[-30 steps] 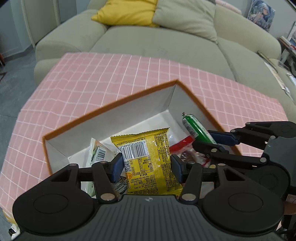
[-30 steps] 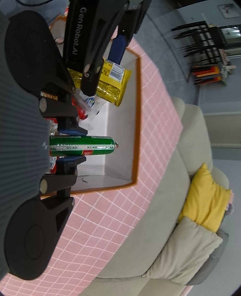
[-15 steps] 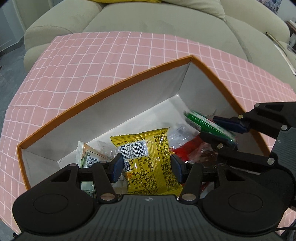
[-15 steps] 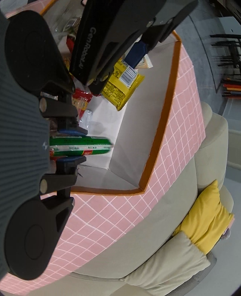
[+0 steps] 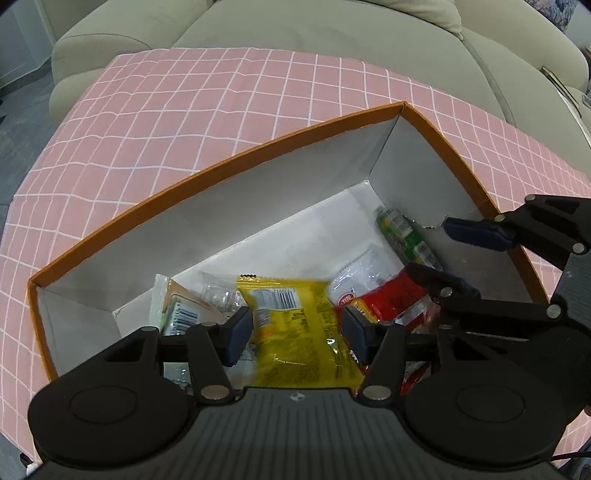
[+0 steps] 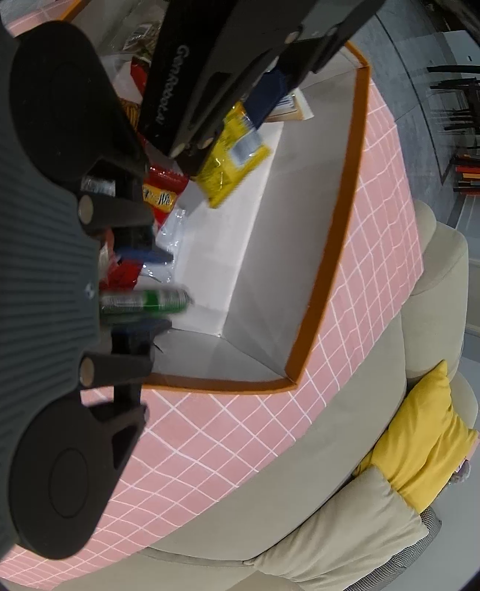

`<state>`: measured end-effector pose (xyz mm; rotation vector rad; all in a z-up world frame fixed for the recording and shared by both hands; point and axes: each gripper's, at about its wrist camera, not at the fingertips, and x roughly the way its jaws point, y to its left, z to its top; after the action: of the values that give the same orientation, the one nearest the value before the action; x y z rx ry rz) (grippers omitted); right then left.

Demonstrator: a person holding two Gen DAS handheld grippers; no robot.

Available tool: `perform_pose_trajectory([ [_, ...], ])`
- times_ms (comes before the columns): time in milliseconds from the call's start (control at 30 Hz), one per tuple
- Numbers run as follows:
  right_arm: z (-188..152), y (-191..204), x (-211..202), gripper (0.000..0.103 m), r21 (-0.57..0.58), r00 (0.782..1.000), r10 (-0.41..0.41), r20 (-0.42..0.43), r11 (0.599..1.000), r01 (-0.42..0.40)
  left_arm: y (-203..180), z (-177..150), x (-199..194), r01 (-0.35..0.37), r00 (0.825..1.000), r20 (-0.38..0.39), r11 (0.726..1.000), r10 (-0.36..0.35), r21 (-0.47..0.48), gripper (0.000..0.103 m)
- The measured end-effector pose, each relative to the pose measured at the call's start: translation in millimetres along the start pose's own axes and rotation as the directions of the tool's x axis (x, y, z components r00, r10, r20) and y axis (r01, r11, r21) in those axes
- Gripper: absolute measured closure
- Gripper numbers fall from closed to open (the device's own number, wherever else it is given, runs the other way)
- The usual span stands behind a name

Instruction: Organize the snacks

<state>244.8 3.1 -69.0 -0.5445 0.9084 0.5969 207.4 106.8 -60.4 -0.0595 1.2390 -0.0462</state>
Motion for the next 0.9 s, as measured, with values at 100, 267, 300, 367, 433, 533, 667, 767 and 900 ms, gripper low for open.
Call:
perform_pose_trajectory([
  [100, 1.0, -1.8, -4.3, 0.061, 0.013, 1.0, 0.001, 0.004, 1.0, -0.001, 2.5, 0.6, -6.9, -0.003, 1.0, 0.018, 1.0, 0.003, -0.015, 0.03],
  [267, 2.3, -5.8, -20.0, 0.051, 0.056, 0.999, 0.006, 0.037, 0.998, -0.008, 5.3, -0.1, -29.0, 0.006, 0.997, 0.073, 0.999, -0.003, -0.042, 0.026],
  [300, 3.2, -5.8, -23.8, 0.05, 0.06, 0.999, 0.004, 0.043, 0.998, -0.007, 5.5, -0.3, -35.4, 0.005, 0.996, 0.09, 0.999, -0.001, -0.043, 0.026],
  [367, 5.2, -6.9, -34.6, 0.046, 0.074, 0.998, 0.0, 0.064, 0.997, -0.005, 5.7, -1.5, -47.4, 0.002, 0.992, 0.126, 0.999, 0.004, -0.046, 0.026],
  [433, 6.9, -8.8, -46.7, 0.043, 0.09, 0.996, -0.003, 0.09, 0.996, -0.005, 4.7, -2.6, -60.8, -0.005, 0.986, 0.168, 0.999, 0.013, -0.046, 0.026],
  [533, 7.3, -12.5, -66.7, 0.037, 0.138, 0.992, -0.007, 0.126, 0.99, -0.011, 0.4, -7.2, -83.9, -0.02, 0.971, 0.238, 0.999, 0.031, -0.047, 0.026],
  [667, 5.3, -16.8, -98.5, 0.023, 0.198, 0.983, -0.018, 0.185, 0.98, -0.019, -5.5, -17.8, -118.3, -0.03, 0.939, 0.34, 0.998, 0.047, -0.055, 0.026],
  [767, -1.7, -16.0, -124.3, 0.017, 0.229, 0.973, -0.037, 0.228, 0.973, -0.017, -10.8, -27.3, -141.0, -0.04, 0.907, 0.416, 0.997, 0.063, -0.064, 0.026],
  [900, -17.0, -14.6, -157.6, 0.007, 0.266, 0.953, -0.071, 0.294, 0.964, -0.01, -20.6, -43.8, -170.4, -0.059, 0.853, 0.515, 0.997, 0.081, -0.059, 0.023],
])
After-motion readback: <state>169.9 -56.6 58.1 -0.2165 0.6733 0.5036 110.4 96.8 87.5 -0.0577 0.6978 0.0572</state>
